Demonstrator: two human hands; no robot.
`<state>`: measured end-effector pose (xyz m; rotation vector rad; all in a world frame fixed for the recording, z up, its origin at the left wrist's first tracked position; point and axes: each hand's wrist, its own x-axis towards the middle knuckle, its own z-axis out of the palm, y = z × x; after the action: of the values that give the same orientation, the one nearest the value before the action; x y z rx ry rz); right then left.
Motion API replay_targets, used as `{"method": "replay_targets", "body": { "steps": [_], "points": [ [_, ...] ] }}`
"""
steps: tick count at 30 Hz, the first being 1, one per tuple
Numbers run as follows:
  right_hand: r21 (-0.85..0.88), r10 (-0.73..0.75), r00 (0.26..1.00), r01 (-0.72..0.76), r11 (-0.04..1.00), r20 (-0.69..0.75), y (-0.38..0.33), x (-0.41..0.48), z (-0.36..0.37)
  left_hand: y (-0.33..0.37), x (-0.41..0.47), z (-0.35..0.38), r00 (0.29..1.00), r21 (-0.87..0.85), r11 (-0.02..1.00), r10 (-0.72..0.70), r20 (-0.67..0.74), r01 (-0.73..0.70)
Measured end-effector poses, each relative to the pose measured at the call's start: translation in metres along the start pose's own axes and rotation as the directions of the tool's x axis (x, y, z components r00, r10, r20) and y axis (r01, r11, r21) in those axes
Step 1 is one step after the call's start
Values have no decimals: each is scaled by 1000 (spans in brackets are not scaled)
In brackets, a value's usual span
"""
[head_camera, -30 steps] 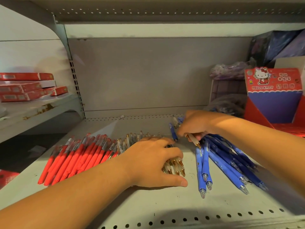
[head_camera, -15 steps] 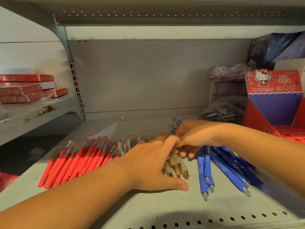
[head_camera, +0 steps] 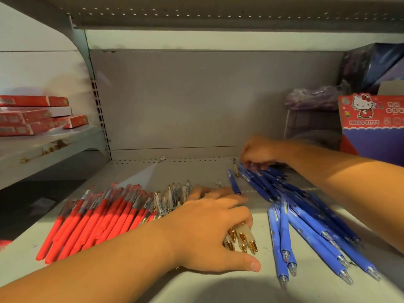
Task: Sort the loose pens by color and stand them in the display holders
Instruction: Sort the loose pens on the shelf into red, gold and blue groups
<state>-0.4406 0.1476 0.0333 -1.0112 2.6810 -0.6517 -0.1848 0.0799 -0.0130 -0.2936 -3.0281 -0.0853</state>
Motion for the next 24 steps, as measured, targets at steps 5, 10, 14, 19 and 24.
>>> {"method": "replay_targets", "body": {
  "steps": [5,10,14,19,24],
  "points": [
    [-246,-67,995,45,968,-79,-14,29,25,-5,3,-1,997,2,998,55,-46,-55],
    [-398,-10,996,-28,917,-92,-22,41,42,-4,3,1,996,36,998,51,-71,-49],
    [-446,23,996,-61,893,-91,-21,46,44,-3,3,3,995,56,997,54,-89,-49],
    [-337,46,991,-85,938,-122,-16,44,46,-2,3,4,993,100,994,51,-110,-40],
    [-70,1,982,-14,997,-190,-26,19,23,-5,2,3,996,52,997,62,-70,-59]
  ]
}}
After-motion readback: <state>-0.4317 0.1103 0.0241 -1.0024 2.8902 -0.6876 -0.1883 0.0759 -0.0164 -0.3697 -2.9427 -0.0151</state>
